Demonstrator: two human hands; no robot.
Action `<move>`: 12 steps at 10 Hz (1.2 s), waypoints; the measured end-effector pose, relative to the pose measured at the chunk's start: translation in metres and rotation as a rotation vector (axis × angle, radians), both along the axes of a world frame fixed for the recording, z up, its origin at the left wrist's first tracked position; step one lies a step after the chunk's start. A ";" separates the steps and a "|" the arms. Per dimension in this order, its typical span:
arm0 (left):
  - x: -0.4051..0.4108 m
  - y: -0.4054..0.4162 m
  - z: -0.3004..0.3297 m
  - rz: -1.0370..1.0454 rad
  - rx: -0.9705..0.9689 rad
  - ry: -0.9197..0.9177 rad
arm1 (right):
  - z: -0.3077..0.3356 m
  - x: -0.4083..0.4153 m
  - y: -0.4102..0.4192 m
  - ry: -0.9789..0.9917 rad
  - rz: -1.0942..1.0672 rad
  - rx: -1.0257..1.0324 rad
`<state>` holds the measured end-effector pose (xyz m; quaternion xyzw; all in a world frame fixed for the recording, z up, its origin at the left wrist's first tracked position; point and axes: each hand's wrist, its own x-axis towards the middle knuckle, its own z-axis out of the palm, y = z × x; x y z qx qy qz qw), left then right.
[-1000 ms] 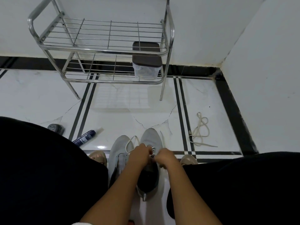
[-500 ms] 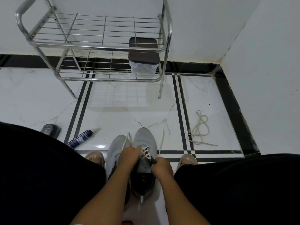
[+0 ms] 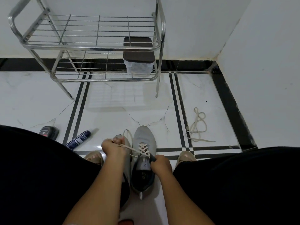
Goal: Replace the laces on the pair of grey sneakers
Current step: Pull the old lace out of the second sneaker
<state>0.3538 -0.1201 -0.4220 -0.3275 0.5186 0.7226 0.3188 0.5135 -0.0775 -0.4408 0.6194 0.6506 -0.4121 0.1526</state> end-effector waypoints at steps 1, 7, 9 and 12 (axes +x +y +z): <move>0.001 0.009 0.004 -0.953 -0.606 0.662 | 0.001 -0.001 -0.001 -0.001 0.013 0.002; 0.005 -0.005 -0.019 -0.557 -0.396 0.218 | 0.000 0.002 0.000 -0.027 0.009 -0.012; 0.016 -0.008 0.005 -1.028 -1.043 0.957 | 0.009 -0.011 0.008 0.070 -0.018 0.172; 0.049 -0.033 -0.025 -1.429 -0.928 0.877 | 0.007 -0.033 0.000 0.095 0.376 0.350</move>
